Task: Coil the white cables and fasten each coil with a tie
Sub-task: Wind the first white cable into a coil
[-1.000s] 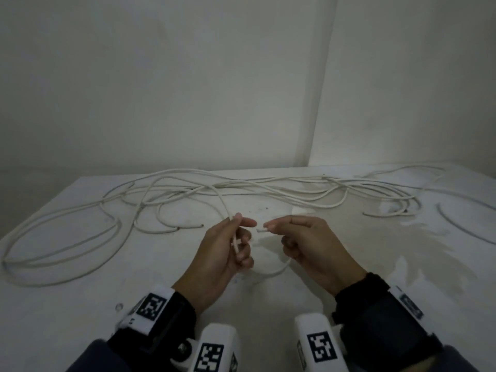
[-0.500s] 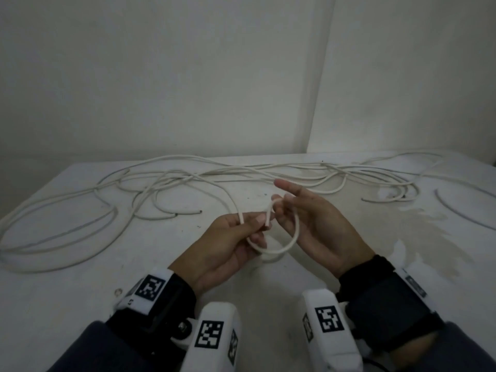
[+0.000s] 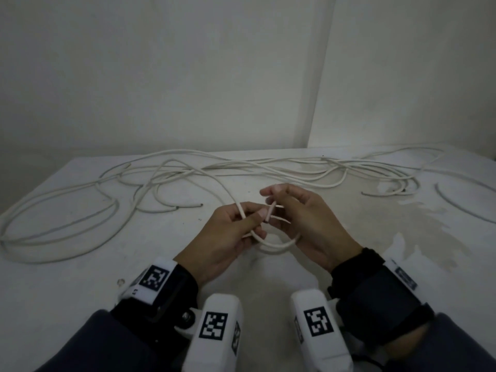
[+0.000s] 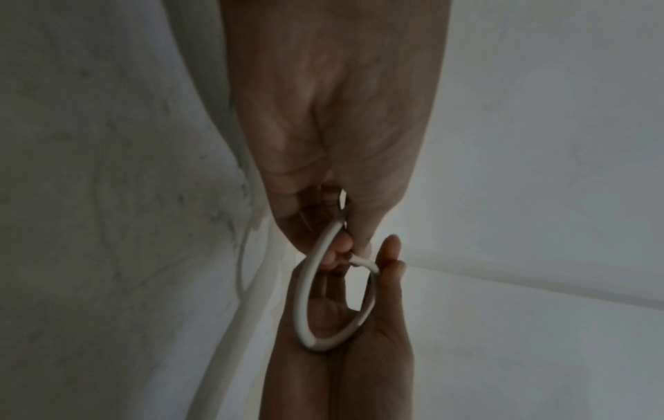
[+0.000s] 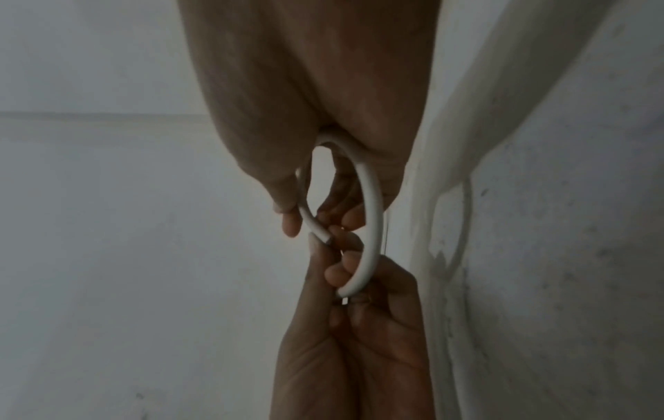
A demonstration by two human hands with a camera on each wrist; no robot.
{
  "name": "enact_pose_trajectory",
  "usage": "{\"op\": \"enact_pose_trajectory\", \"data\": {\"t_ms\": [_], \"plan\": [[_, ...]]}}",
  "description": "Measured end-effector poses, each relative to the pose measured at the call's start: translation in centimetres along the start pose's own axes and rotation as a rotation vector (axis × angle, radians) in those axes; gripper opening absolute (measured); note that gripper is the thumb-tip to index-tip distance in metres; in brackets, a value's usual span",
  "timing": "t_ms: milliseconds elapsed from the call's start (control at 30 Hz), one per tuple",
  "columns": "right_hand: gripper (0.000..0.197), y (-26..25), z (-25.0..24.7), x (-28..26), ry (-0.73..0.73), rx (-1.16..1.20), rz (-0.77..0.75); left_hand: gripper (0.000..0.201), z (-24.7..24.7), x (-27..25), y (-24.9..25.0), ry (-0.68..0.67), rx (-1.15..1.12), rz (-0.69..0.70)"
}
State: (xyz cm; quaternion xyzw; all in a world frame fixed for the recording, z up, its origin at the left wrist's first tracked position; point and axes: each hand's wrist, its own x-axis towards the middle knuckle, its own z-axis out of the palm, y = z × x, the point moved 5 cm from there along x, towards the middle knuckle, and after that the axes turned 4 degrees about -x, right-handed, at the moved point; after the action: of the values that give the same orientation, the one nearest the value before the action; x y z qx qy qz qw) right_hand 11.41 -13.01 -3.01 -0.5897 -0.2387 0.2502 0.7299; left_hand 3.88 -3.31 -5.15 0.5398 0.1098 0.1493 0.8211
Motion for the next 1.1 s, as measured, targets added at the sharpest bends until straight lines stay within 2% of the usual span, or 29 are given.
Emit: {"op": "enact_pose_trajectory", "data": {"t_ms": [133, 233, 333, 467, 567, 633, 767, 933, 1100], "plan": [[0.013, 0.5, -0.1, 0.4, 0.02, 0.2, 0.123, 0.013, -0.4, 0.4, 0.4, 0.083, -0.153, 0.023], [0.011, 0.9, 0.1, 0.2, 0.0, 0.277, 0.129, 0.011, -0.6, 0.5, 0.3, 0.105, -0.277, 0.011], [0.01, 0.9, 0.3, 0.1, -0.011, 0.367, 0.104, 0.01, -0.5, 0.3, 0.5, 0.082, -0.196, 0.036], [0.011, 1.1, 0.1, 0.4, 0.027, 0.369, 0.098, 0.012, 0.0, 0.1, 0.3, 0.041, -0.03, 0.017], [0.016, 1.3, -0.4, 0.5, 0.088, 0.383, 0.137, 0.014, -0.5, 0.3, 0.2, 0.151, -0.171, -0.01], [0.017, 1.2, -0.6, 0.4, 0.113, 0.334, 0.141, 0.007, -1.2, 0.5, 0.5, 0.232, -0.251, 0.059], [0.017, 1.3, -0.6, 0.2, 0.045, -0.007, 0.156, 0.019, -2.1, 0.5, 1.0, 0.279, -0.061, 0.176], [0.015, 1.3, -0.3, -0.3, -0.106, -0.051, 0.231, 0.025, -1.6, 0.2, 1.0, 0.185, 0.03, 0.18], [0.017, 0.9, 0.2, -0.6, -0.192, -0.194, 0.186, 0.029, -0.7, -0.1, 1.2, 0.073, 0.037, 0.161]]}}
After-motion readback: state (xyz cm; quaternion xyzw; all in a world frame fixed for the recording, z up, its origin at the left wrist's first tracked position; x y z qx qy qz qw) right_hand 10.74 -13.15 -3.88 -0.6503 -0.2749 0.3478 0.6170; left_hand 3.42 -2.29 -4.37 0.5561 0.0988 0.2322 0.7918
